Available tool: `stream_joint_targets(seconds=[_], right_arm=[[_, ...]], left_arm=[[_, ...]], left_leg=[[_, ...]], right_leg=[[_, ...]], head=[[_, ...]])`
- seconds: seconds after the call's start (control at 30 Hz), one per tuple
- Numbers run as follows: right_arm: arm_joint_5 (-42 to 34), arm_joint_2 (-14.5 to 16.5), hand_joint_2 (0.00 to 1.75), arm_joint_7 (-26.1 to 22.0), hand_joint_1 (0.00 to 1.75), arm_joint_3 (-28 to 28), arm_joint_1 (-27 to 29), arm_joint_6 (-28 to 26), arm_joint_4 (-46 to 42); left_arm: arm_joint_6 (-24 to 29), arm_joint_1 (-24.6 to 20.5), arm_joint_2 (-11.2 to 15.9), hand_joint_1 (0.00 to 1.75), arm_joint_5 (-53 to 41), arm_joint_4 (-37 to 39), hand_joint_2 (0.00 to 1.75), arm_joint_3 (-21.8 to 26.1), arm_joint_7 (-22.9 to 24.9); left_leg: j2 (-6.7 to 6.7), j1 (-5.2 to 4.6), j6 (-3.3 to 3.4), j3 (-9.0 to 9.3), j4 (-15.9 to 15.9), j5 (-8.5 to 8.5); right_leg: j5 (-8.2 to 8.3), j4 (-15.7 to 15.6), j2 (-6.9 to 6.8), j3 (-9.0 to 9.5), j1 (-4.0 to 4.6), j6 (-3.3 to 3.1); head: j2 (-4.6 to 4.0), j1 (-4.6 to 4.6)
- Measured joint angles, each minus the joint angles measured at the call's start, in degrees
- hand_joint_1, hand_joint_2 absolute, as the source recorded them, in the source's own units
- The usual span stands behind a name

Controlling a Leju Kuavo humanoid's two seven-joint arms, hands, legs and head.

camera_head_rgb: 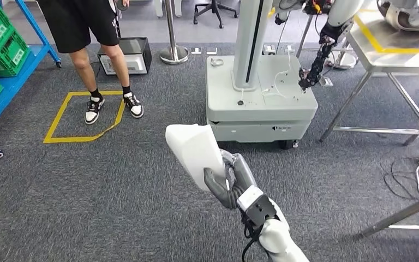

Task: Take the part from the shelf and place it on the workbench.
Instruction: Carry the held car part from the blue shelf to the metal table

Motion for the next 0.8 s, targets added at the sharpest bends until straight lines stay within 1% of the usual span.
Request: stream_joint_targets(seconds=[0.03, 0.07, 0.1, 0.13, 0.17, 0.2, 0.23, 0.27, 0.3, 0.33, 0.37, 0.4, 0.43, 0.47, 0.5, 0.53, 0.57, 0.6, 0.63, 0.67, 0.7, 0.73, 0.77, 0.8], right_arm=[[0.3, -0.1, 1.75, 0.75, 1.75, 0.0, 0.15, -0.21, -0.6], [0.56, -0.22, 1.75, 1.63, 1.75, 0.0, 0.4, -0.35, -1.26], [0.74, -0.33, 1.75, 2.62, 1.75, -0.01, 0.63, -0.38, -1.99], [0.92, -0.41, 1.75, 3.64, 1.75, -0.02, 0.83, -0.26, -2.72], [1.11, -0.46, 1.75, 4.5, 1.75, -0.03, 1.01, -0.03, -3.42], [1.34, -0.51, 1.75, 5.27, 1.75, -0.05, 1.15, 0.27, -4.03], [1.67, -0.56, 1.75, 5.95, 1.75, -0.06, 1.38, 0.62, -4.55], [2.03, -0.64, 1.75, 6.6, 1.75, -0.07, 1.72, 1.01, -5.07], [2.35, -0.79, 1.75, 7.32, 1.75, -0.06, 2.09, 1.45, -5.58], [2.62, -0.95, 1.75, 8.1, 1.75, -0.02, 2.44, 1.97, -6.11], [2.82, -1.12, 1.75, 8.88, 1.75, 0.05, 2.71, 2.53, -6.62], [3.01, -1.26, 1.75, 9.59, 1.75, 0.16, 2.84, 3.07, -7.07], [3.18, -1.36, 1.75, 10.21, 1.75, 0.34, 2.89, 3.61, -7.41], [3.29, -1.44, 1.75, 10.64, 1.75, 0.56, 2.89, 4.1, -7.63], [3.35, -1.51, 1.75, 10.9, 1.75, 0.82, 2.87, 4.46, -7.74], [3.38, -1.56, 1.75, 11.05, 1.75, 1.04, 2.86, 4.69, -7.79], [3.39, -1.61, 1.75, 11.12, 1.75, 1.2, 2.87, 4.79, -7.84], [3.39, -1.67, 1.75, 11.14, 1.75, 1.28, 2.82, 4.82, -7.87], [3.41, -1.73, 1.75, 11.14, 1.75, 1.34, 2.64, 5.01, -7.91], [3.45, -1.8, 1.75, 11.15, 1.75, 1.44, 2.37, 5.3, -7.93], [3.58, -1.89, 1.75, 11.17, 1.75, 1.62, 2.07, 5.68, -7.93], [3.76, -1.97, 1.75, 11.22, 1.75, 1.85, 1.83, 6.11, -7.9], [3.99, -2.07, 1.75, 11.29, 1.75, 2.12, 1.73, 6.37, -7.85], [4.27, -2.17, 1.75, 11.41, 1.75, 2.37, 1.71, 6.53, -7.81]], left_arm=[[0.27, -0.11, -0.04, 0.0, -0.01, 0.0, 1.75, 0.01, 0.33], [0.5, -0.23, -0.08, 0.0, 0.02, 0.0, 1.75, 0.02, 0.66], [0.68, -0.34, -0.19, 0.0, 0.05, 0.01, 1.75, 0.04, 0.96], [0.85, -0.41, -0.31, 0.0, 0.08, 0.02, 1.75, 0.06, 1.23], [1.01, -0.41, -0.41, 0.0, 0.09, 0.04, 1.75, 0.08, 1.51], [1.16, -0.35, -0.51, 0.0, -0.03, 0.07, 1.75, 0.09, 1.84], [1.35, -0.24, -0.58, 0.0, -0.23, 0.1, 1.75, 0.09, 2.24], [1.54, -0.12, -0.66, 0.0, -0.54, 0.15, 1.75, 0.09, 2.68], [1.76, -0.03, -0.75, 0.0, -0.85, 0.21, 1.75, 0.09, 3.11], [1.91, 0.01, -0.87, 0.0, -0.94, 0.26, 1.75, 0.09, 3.32], [1.91, 0.01, -0.98, 0.0, -0.68, 0.29, 1.75, 0.14, 3.18], [1.75, -0.04, -1.06, 0.0, -0.08, 0.31, 1.75, 0.28, 2.74], [1.42, -0.15, -1.15, 0.0, 0.68, 0.31, 1.75, 0.5, 2.06], [1.03, -0.31, -1.21, 0.0, 1.41, 0.32, 1.75, 0.79, 1.32], [0.69, -0.49, -1.27, 0.0, 1.93, 0.32, 1.75, 1.08, 0.72], [0.45, -0.69, -1.34, 0.0, 2.25, 0.33, 1.75, 1.33, 0.28], [0.28, -0.83, -1.45, 0.0, 2.45, 0.33, 1.75, 1.53, 0.02], [0.13, -0.92, -1.55, 0.0, 2.57, 0.33, 1.75, 1.68, -0.19], [-0.04, -0.97, -1.65, 0.0, 2.74, 0.32, 1.75, 1.87, -0.47], [-0.23, -0.99, -1.74, 0.0, 2.92, 0.32, 1.75, 2.09, -0.8], [-0.39, -0.98, -1.77, 0.0, 3.15, 0.32, 1.75, 2.33, -1.16], [-0.5, -0.99, -1.83, 0.0, 3.41, 0.34, 1.75, 2.59, -1.46], [-0.56, -1.02, -1.93, 0.0, 3.58, 0.36, 1.75, 2.81, -1.61], [-0.63, -1.06, -2.09, 0.0, 3.66, 0.38, 1.75, 2.96, -1.67]], left_leg=[[0.54, 0.06, -0.35, 0.26, -0.13, -0.04], [0.54, 0.16, -0.74, 0.44, -0.14, -0.17], [-0.43, 0.25, -1.07, 0.29, 0.44, -0.76], [-1.97, 0.33, -1.36, -0.37, 2.1, -1.99], [-3.83, 0.42, -1.56, -1.57, 4.85, -3.66], [-5.31, 0.42, -1.63, -3.22, 8.57, -5.61], [-5.97, 0.41, -1.64, -4.95, 12.27, -7.13], [-6.22, 0.4, -1.59, -6.2, 14.77, -7.73], [-6.35, 0.38, -1.48, -6.62, 15.35, -7.23], [-6.52, 0.38, -1.31, -5.98, 13.64, -5.63], [-7.01, 0.38, -1.1, -4.43, 10.01, -3.36], [-8.08, 0.38, -0.86, -2.66, 5.96, -1.58], [-9.01, 0.34, -0.65, -1.28, 2.69, -0.37], [-9.72, 0.25, -0.45, -0.44, 0.64, 0.16], [-10.0, 0.11, -0.22, -0.23, -0.02, 0.06], [-9.56, -0.03, 0.05, -0.12, -0.2, 0.22], [-9.03, 0.05, 0.42, 0.08, -0.49, 0.48], [-8.51, 0.14, 0.81, 0.31, -0.87, 0.77], [-7.9, 0.27, 1.12, 0.5, -1.26, 1.08], [-7.24, 0.39, 1.35, 0.53, -1.52, 1.31], [-6.59, 0.32, 1.46, 0.46, -1.55, 1.35], [-5.88, 0.29, 1.52, 0.36, -1.48, 1.32], [-5.21, 0.27, 1.54, 0.28, -1.4, 1.27], [-4.56, 0.27, 1.53, 0.24, -1.31, 1.2]], right_leg=[[0.15, -0.19, 0.67, -0.03, 0.01, -0.38], [0.33, -0.42, 1.27, 0.04, -0.07, -0.76], [0.57, -0.62, 1.85, 0.16, -0.21, -1.12], [0.79, -0.82, 2.4, 0.28, -0.39, -1.46], [0.93, -0.91, 2.92, 0.34, -0.5, -1.69], [0.97, -0.91, 3.54, 0.29, -0.48, -1.83], [0.98, -0.89, 4.2, 0.24, -0.43, -1.91], [0.98, -0.85, 4.92, 0.22, -0.36, -1.93], [0.98, -0.78, 5.66, 0.2, -0.32, -1.95], [0.98, -0.69, 6.38, 0.2, -0.31, -1.94], [0.97, -0.59, 7.06, 0.21, -0.33, -1.91], [0.97, -0.48, 7.64, 0.18, -0.35, -1.82], [0.99, -0.38, 8.19, 0.09, -0.39, -1.59], [1.06, -0.34, 8.65, -0.04, -0.46, -1.27], [1.17, -0.39, 9.08, -0.17, -0.54, -0.86], [1.34, -0.53, 9.56, -0.28, -0.62, -0.4], [1.45, -0.56, 9.71, -0.35, -0.69, -0.06], [1.2, -0.21, 9.08, -0.59, -0.62, 0.19], [0.34, 1.11, 7.94, -1.29, -0.52, 0.38], [-1.15, 3.63, 6.48, -2.54, -0.44, 0.51], [-3.09, 7.26, 5.09, -4.32, -0.39, 0.69], [-4.9, 11.22, 4.39, -6.23, -0.47, 0.9], [-5.95, 14.26, 4.06, -7.66, -0.58, 1.11], [-6.0, 15.52, 3.85, -8.16, -0.72, 1.28]], head=[[0.0, 0.04], [0.0, 0.05], [0.0, 0.0], [0.0, -0.05], [0.0, -0.14], [0.0, -0.22], [0.0, -0.26], [0.0, -0.28], [0.0, -0.28], [0.0, -0.28], [0.0, -0.29], [0.0, -0.29], [0.0, -0.3], [0.0, -0.3], [0.0, -0.3], [0.0, -0.31], [0.0, -0.29], [0.0, -0.29], [0.0, -0.21], [0.0, -0.13], [0.0, -0.06], [0.0, 0.0], [0.0, 0.0], [0.0, 0.01]])
